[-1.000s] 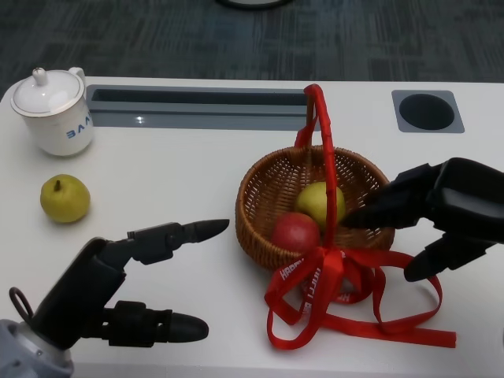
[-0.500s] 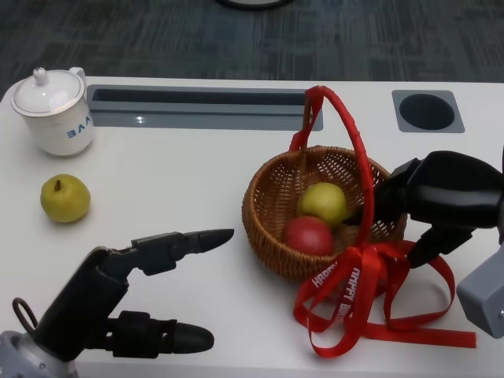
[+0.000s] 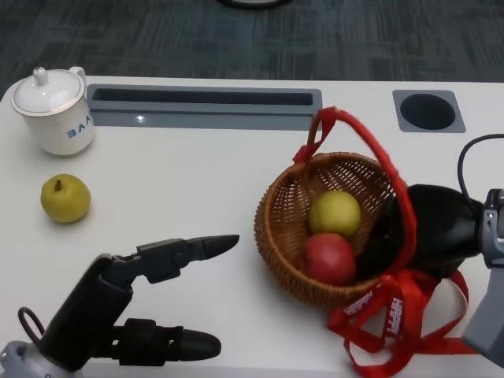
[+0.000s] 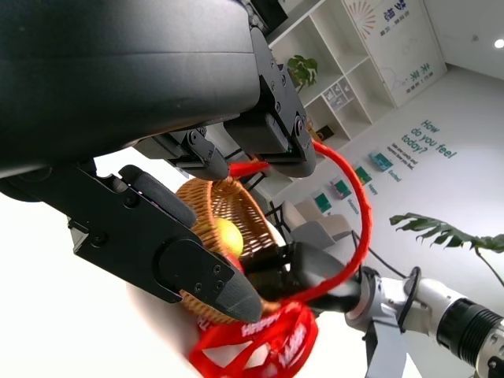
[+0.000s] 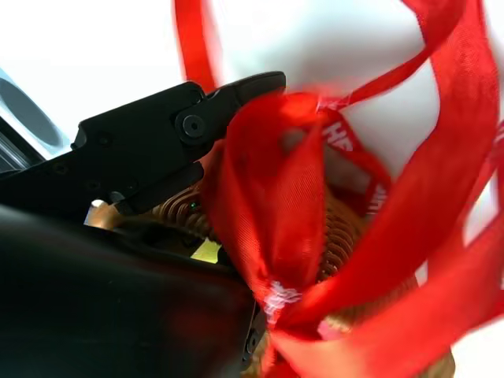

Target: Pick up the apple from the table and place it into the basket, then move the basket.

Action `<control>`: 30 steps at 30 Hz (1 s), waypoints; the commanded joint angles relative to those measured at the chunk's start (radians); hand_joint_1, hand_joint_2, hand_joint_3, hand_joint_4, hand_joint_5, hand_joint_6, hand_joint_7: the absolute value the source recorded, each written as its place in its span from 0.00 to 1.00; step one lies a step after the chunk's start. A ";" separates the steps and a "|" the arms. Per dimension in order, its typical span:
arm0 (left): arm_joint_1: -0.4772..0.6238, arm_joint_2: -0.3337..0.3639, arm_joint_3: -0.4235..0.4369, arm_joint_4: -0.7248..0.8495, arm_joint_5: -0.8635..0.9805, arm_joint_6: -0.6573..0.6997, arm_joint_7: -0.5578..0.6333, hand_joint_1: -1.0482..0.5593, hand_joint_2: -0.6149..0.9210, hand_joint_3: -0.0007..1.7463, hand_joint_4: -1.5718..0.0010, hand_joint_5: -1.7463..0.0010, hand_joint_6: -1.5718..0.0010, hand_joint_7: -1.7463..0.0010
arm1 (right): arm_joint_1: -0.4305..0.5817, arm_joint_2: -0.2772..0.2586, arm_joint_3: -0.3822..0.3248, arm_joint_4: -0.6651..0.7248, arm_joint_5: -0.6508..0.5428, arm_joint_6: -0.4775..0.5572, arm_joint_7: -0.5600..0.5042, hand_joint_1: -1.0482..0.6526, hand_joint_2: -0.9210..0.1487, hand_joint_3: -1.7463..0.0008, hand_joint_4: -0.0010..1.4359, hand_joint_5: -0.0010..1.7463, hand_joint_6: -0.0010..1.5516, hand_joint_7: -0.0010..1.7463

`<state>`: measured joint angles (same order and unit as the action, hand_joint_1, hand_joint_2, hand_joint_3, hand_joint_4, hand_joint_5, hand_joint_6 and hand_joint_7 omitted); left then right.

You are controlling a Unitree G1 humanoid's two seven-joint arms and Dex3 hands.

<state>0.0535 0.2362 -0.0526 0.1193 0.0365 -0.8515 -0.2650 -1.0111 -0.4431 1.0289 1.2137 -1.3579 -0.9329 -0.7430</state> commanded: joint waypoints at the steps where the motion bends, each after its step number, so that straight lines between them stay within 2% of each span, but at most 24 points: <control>1: 0.012 -0.004 0.020 -0.017 0.015 -0.018 0.028 0.35 0.86 0.00 0.57 1.00 0.57 0.99 | -0.003 0.003 0.090 -0.003 -0.067 0.002 -0.137 0.29 0.12 0.99 0.64 0.03 0.53 0.02; 6: 0.012 -0.010 0.022 -0.020 0.015 -0.021 0.035 0.36 0.85 0.00 0.56 1.00 0.56 1.00 | -0.017 0.002 0.160 -0.022 -0.093 -0.020 -0.312 0.40 0.08 0.99 0.73 0.04 0.62 0.03; 8: 0.012 -0.012 0.023 -0.016 0.016 -0.026 0.036 0.36 0.86 0.00 0.56 1.00 0.56 1.00 | -0.025 0.003 0.165 -0.026 -0.085 -0.029 -0.344 0.43 0.09 1.00 0.76 0.04 0.64 0.03; 10: 0.011 -0.013 0.024 -0.011 0.017 -0.031 0.038 0.36 0.86 0.00 0.56 1.00 0.56 1.00 | -0.037 0.006 0.150 -0.024 -0.060 -0.049 -0.332 0.44 0.11 1.00 0.77 0.04 0.64 0.02; 13: 0.010 -0.013 0.025 -0.009 0.015 -0.034 0.038 0.35 0.86 0.00 0.56 1.00 0.56 1.00 | -0.061 0.011 0.101 -0.012 0.007 -0.095 -0.236 0.43 0.11 1.00 0.78 0.03 0.63 0.01; 19: 0.005 -0.015 0.028 0.002 0.008 -0.045 0.038 0.35 0.86 0.00 0.55 1.00 0.56 1.00 | -0.086 0.041 -0.059 0.031 0.198 -0.118 0.022 0.46 0.10 0.99 0.81 0.03 0.64 0.01; 23: 0.009 -0.015 0.032 -0.001 0.006 -0.047 0.039 0.35 0.86 0.00 0.56 1.00 0.56 1.00 | -0.093 0.063 -0.147 0.069 0.296 -0.066 0.183 0.44 0.04 0.98 0.88 0.05 0.65 0.01; 27: 0.013 -0.015 0.038 -0.002 0.008 -0.052 0.041 0.35 0.87 0.00 0.55 1.00 0.56 1.00 | -0.093 0.074 -0.205 0.091 0.345 0.026 0.270 0.43 0.01 0.99 0.93 0.08 0.65 0.00; 30: 0.020 -0.013 0.038 -0.003 0.003 -0.055 0.040 0.35 0.87 0.00 0.55 1.00 0.56 1.00 | -0.089 0.081 -0.246 0.108 0.385 0.079 0.329 0.45 0.01 0.99 0.92 0.10 0.65 0.00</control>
<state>0.0623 0.2156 -0.0258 0.1184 0.0437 -0.8902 -0.2358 -1.0664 -0.3597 0.8202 1.3166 -1.0188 -0.8735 -0.4231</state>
